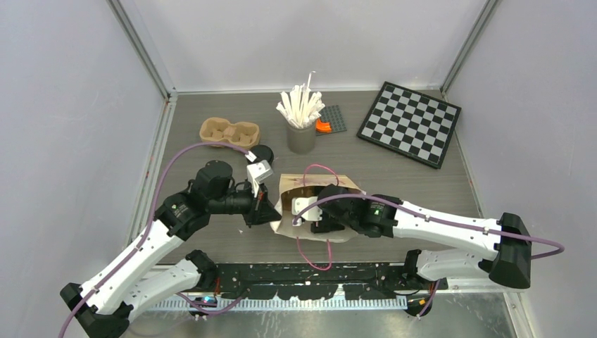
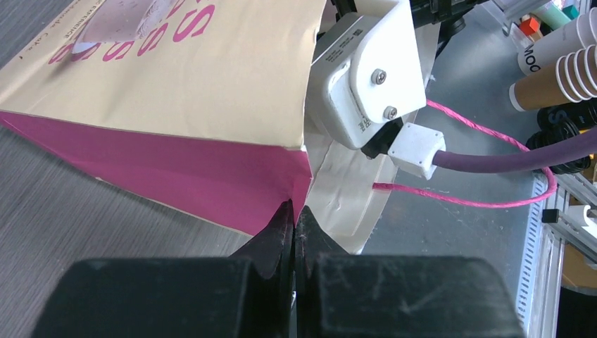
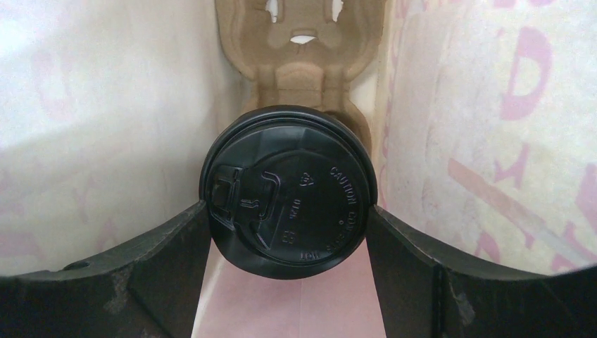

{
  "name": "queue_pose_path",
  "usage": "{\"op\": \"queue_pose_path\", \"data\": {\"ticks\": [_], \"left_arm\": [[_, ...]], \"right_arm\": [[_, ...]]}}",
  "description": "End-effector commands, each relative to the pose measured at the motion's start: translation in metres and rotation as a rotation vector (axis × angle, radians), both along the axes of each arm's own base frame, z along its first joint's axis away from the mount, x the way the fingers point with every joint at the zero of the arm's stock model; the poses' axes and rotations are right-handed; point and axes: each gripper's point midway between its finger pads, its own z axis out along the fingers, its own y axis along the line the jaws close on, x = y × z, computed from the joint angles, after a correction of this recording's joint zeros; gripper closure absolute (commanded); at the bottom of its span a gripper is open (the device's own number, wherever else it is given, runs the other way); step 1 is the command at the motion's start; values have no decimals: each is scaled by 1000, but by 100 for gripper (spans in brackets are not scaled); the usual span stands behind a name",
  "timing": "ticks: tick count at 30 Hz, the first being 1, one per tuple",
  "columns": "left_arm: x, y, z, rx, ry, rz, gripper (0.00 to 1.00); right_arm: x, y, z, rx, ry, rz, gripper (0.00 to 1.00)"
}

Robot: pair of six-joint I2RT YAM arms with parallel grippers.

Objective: Pack the takeout coffee

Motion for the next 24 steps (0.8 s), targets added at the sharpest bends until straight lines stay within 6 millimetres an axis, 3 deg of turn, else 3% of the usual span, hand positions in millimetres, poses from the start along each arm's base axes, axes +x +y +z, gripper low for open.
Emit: {"op": "queue_pose_path", "data": {"ticks": [1,7,14,24], "left_arm": [[-5,-1,5,-17,-29,-42,100],[-5,2,-2,9,-41,-51,100],[-4,1,3,3,-56,-60,100],[-4,2,6,2,-70,-58,100]], "right_arm": [[11,-1,29,60,-93,-27,28],[9,-17,24,0,-99,-32,28],[2,-20,6,-68,-52,8,27],[0,-24,-1,-87,-36,-6,27]]}}
